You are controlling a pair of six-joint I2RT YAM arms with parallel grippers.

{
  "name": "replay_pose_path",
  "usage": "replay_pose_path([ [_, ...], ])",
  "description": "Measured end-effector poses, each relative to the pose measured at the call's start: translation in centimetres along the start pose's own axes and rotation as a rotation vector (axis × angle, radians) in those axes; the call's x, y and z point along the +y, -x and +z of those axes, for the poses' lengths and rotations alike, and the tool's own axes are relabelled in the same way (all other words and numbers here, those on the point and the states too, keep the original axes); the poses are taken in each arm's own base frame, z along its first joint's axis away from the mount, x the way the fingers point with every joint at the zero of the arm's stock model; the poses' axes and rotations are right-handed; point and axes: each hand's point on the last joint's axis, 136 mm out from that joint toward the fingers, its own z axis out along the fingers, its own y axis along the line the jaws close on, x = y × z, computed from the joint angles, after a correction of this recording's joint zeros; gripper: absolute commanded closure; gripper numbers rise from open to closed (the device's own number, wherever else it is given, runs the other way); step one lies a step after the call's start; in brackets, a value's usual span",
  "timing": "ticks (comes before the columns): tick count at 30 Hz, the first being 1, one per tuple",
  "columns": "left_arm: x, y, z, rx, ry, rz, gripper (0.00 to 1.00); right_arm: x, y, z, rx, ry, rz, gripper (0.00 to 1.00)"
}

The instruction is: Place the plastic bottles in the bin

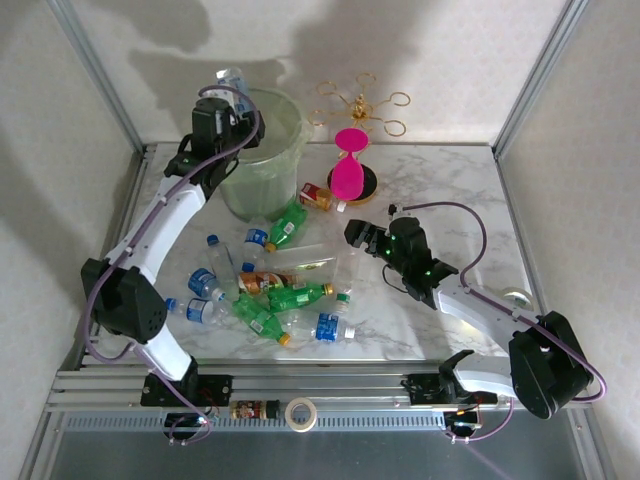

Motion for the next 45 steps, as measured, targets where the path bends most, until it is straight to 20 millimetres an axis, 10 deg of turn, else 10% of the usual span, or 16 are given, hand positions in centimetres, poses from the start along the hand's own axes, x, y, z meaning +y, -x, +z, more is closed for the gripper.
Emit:
replay_pose_path([
  [5,0.6,-1.8,1.0,0.064,0.024,0.018,0.47,0.1,0.2,-0.1,-0.005,0.005,-0.003,0.01],
  [16,0.6,-1.4,1.0,0.067,0.027,0.020,0.06,0.4,0.5,-0.7,-0.033,0.029,-0.001,0.01],
  [24,0.3,0.8,-2.1,0.015,0.011,0.011,0.00,1.1,0.6,-0.7,-0.041,0.073,-0.008,0.01],
  [30,2.1,0.9,-9.5,-0.043,0.038,0.002,0.01,1.2,0.4,-0.7,-0.042,0.085,-0.029,0.01],
  [36,6.9,-4.4,-15.6,-0.035,0.148,-0.073,0.00,1.5,0.8,-0.7,-0.059,0.096,-0.057,0.01],
  [45,13.6,-16.0,-18.7,0.172,0.407,-0.290,0.00,1.6,0.9,-0.7,-0.063,0.098,-0.067,0.01],
])
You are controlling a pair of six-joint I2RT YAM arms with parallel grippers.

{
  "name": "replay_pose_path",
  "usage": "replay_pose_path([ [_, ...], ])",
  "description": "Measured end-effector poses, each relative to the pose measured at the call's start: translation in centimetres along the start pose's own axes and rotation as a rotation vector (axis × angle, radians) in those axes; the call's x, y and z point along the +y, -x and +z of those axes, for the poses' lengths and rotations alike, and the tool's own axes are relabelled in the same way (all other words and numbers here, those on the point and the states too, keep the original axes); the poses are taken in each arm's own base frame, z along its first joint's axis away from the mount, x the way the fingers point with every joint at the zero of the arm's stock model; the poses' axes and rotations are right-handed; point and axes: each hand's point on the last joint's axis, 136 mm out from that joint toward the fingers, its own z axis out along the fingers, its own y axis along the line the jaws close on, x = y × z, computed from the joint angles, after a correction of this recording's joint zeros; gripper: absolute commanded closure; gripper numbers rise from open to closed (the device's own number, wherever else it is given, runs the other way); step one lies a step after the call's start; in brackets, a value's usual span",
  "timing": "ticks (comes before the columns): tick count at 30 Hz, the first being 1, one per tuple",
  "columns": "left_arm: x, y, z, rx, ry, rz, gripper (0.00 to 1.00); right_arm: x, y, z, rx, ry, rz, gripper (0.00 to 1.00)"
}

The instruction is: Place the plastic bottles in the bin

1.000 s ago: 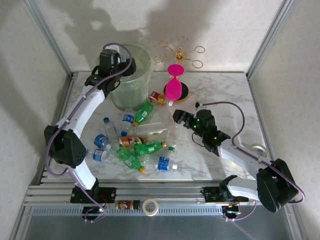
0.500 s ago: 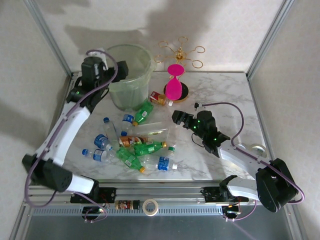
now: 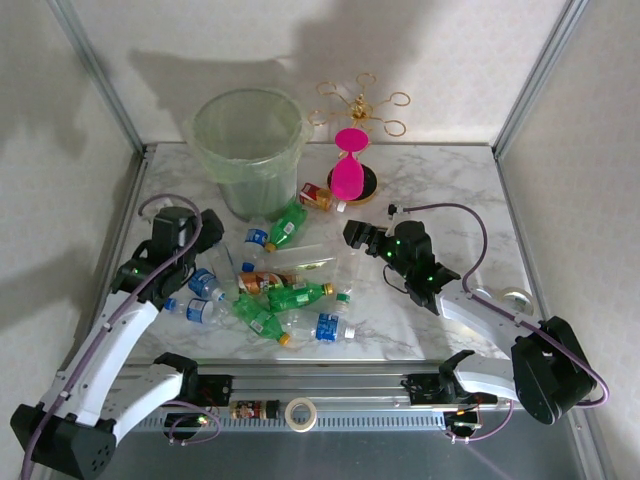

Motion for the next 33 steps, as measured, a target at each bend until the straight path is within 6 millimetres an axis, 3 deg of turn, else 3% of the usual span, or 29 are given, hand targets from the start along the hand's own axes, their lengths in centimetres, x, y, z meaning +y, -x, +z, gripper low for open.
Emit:
replay_pose_path([
  [7,3.8,-4.5,0.4,0.116,0.121,-0.160,0.00,-1.1,-0.9,0.0,0.015,-0.034,-0.001,0.01],
  [12,8.0,-8.6,0.5,0.183,0.261,-0.294,0.01,-1.5,-1.1,-0.1,0.012,-0.051,-0.005,0.01],
  [16,10.7,-10.5,0.4,0.193,0.351,-0.389,0.02,-1.7,-1.0,-0.1,0.007,-0.060,-0.019,0.01],
  [20,12.4,-12.2,0.7,0.203,0.402,-0.457,0.04,-1.9,-1.2,0.1,0.015,-0.067,-0.032,0.01],
  [27,14.2,-16.9,2.5,0.305,0.445,-0.537,0.10,-2.5,-1.4,0.1,0.018,-0.096,-0.055,0.01],
  [33,14.9,-18.2,3.6,0.342,0.473,-0.574,0.17,-2.9,-1.6,0.1,0.024,-0.113,-0.060,0.01],
])
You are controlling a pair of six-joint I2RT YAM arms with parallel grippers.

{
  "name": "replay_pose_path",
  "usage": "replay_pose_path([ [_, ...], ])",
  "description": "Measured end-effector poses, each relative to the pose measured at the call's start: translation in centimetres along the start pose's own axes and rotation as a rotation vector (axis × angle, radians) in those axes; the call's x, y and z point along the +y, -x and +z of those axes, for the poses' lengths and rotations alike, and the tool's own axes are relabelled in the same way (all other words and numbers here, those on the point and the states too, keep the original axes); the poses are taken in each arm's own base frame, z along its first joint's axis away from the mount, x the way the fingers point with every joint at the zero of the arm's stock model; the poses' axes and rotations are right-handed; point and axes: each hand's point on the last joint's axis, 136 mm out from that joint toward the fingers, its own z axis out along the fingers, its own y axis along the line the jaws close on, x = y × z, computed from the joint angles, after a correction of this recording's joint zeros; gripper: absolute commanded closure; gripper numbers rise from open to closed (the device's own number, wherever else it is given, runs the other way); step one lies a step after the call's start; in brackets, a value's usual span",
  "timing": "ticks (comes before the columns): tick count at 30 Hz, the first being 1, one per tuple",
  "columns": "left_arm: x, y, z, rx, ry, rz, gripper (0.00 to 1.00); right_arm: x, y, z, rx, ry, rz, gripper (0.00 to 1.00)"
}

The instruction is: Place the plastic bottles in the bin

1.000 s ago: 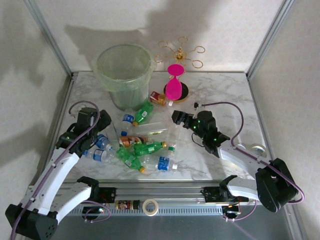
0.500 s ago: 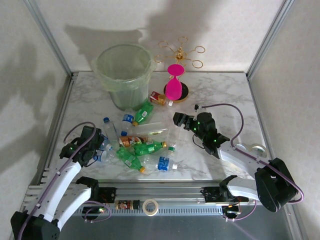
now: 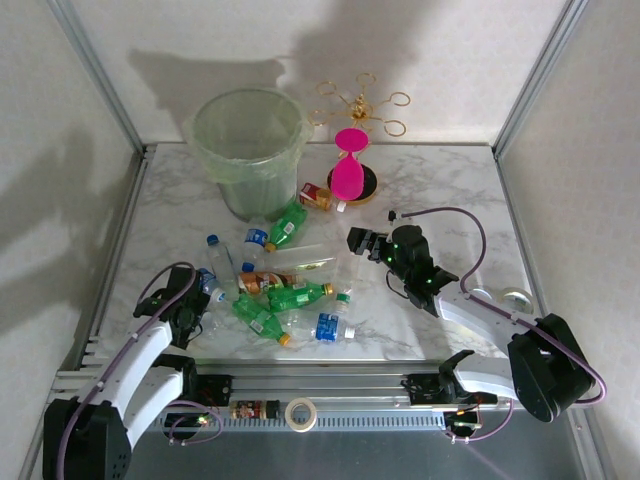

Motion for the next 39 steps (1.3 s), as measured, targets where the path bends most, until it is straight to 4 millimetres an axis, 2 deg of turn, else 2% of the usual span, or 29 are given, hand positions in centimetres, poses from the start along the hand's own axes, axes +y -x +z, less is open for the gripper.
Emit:
replay_pose_path([
  [4,0.1,0.3,0.5,-0.003,0.007,-0.014,0.29,-0.2,0.0,0.0,-0.003,-0.010,0.000,0.01],
  [9,0.9,0.3,0.7,-0.003,0.038,-0.003,0.48,-0.4,-0.3,0.0,0.009,-0.021,-0.002,0.01],
  [12,0.9,0.4,0.6,-0.007,0.033,0.001,0.55,-0.5,-0.3,0.0,0.010,-0.025,-0.002,0.01],
  [16,0.8,0.5,0.5,-0.019,0.007,-0.003,0.57,-0.5,-0.3,0.0,0.009,-0.026,-0.002,0.01],
  [22,-2.0,2.6,-1.3,-0.117,-0.162,-0.035,0.63,-0.5,-0.3,0.0,0.009,-0.026,-0.002,0.01],
  [26,-4.6,5.2,-4.8,-0.221,-0.285,-0.039,0.68,-0.5,-0.3,0.0,0.010,-0.024,-0.002,0.01],
  [31,-9.3,9.0,-11.6,-0.361,-0.467,-0.020,0.71,-0.5,-0.3,0.0,0.011,-0.023,-0.002,0.01],
  [35,-13.3,11.0,-16.5,-0.438,-0.622,0.005,0.81,-0.3,-0.3,0.1,0.010,-0.016,-0.001,0.01],
  [39,-16.8,12.1,-20.2,-0.481,-0.777,0.018,0.96,-0.3,-0.3,0.1,0.010,-0.014,0.002,0.01],
])
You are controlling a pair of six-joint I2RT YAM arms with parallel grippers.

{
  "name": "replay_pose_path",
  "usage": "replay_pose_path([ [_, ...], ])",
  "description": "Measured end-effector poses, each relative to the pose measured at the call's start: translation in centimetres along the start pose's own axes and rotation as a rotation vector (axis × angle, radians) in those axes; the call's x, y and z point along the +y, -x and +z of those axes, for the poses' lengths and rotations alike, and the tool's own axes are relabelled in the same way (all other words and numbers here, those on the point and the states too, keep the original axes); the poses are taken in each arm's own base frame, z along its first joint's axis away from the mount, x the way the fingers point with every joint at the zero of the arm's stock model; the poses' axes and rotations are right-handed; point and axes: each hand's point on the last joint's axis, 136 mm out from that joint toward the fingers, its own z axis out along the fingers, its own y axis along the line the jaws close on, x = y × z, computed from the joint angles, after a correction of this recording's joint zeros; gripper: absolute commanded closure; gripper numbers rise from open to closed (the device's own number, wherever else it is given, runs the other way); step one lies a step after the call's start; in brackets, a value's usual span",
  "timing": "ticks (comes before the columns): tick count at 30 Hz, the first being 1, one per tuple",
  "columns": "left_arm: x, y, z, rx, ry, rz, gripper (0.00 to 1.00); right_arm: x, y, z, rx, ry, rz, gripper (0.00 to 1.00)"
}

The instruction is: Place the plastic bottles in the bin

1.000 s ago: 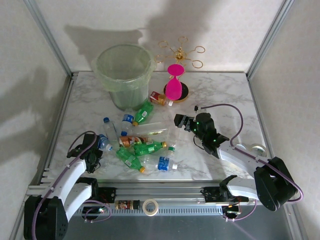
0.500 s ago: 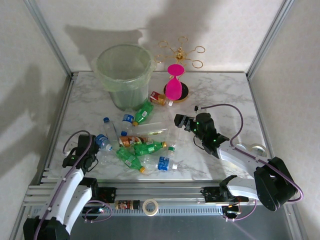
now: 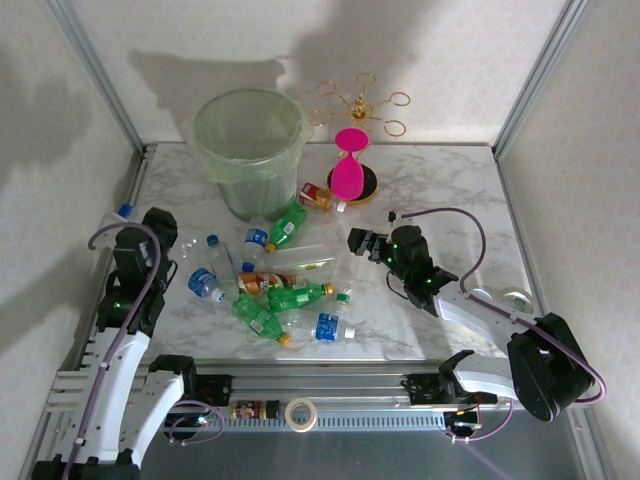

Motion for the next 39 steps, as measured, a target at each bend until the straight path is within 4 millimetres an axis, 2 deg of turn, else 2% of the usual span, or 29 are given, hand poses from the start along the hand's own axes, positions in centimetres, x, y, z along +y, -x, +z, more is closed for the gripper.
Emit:
replay_pose_path([
  [2,-2.2,0.8,0.3,-0.022,-0.077,-0.014,1.00,0.2,0.0,0.0,0.000,0.010,0.001,0.01],
  [6,-5.9,1.9,1.0,-0.053,-0.204,-0.035,1.00,0.6,0.0,0.0,0.003,0.029,0.008,0.01],
  [11,-13.0,2.6,2.0,-0.047,-0.366,-0.015,1.00,0.9,0.0,0.0,0.008,0.050,0.025,0.01],
  [16,-22.1,1.5,2.3,-0.005,-0.543,0.071,1.00,1.3,-0.1,0.0,0.017,0.070,0.039,0.01],
  [19,-25.9,0.5,3.0,0.011,-0.597,0.139,1.00,1.5,-0.2,-0.1,0.024,0.079,0.048,0.01],
  [22,-28.3,-0.2,4.8,0.008,-0.608,0.197,1.00,1.7,-0.2,-0.2,0.025,0.090,0.055,0.01],
  [26,-29.6,-2.0,8.4,0.024,-0.567,0.279,1.00,2.2,0.4,-0.7,0.011,0.112,0.060,0.01],
  [30,-29.8,-5.3,12.4,0.084,-0.506,0.374,1.00,2.5,0.9,-1.3,-0.008,0.124,0.062,0.01],
  [34,-28.8,-9.7,15.6,0.161,-0.431,0.485,1.00,2.4,1.0,-1.9,-0.017,0.126,0.063,0.01],
  [39,-26.7,-13.5,17.7,0.231,-0.351,0.582,1.00,2.2,1.2,-2.3,-0.025,0.120,0.064,0.01],
])
